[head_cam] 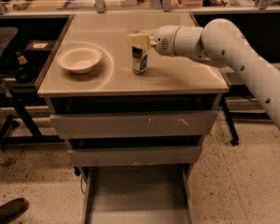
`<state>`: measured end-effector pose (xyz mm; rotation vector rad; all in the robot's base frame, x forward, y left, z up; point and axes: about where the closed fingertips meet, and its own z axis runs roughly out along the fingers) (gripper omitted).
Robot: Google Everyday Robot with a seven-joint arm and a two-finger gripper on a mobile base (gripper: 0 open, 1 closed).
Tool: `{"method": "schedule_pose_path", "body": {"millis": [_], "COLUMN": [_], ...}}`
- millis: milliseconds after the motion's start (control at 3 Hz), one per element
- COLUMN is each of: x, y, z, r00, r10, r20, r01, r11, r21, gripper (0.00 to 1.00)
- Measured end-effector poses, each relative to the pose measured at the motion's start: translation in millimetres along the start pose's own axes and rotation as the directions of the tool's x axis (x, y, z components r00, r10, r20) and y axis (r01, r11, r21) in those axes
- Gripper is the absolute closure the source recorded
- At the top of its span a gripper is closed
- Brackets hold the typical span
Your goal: Pick redbull can from bottom drawer and place on counter
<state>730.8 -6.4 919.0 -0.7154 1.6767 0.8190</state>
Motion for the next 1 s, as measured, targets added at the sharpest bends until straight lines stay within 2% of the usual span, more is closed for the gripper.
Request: {"method": "schedule_pose_path", "body": {"millis": [333,667,1000], "x": [0.0,0.0,0.0], "y": [0.0,0.0,0.1], "z": [0.0,0.0,0.1], "r00": [1.0,1.0,1.0], "r10": [0.0,0.0,0.0], "r20": [0.0,0.0,0.0], "r01": [0.0,0.0,0.0], "r11": [1.0,1.0,1.0], "r21": [0.0,0.0,0.0], "gripper": [0.12,0.0,0.0]}}
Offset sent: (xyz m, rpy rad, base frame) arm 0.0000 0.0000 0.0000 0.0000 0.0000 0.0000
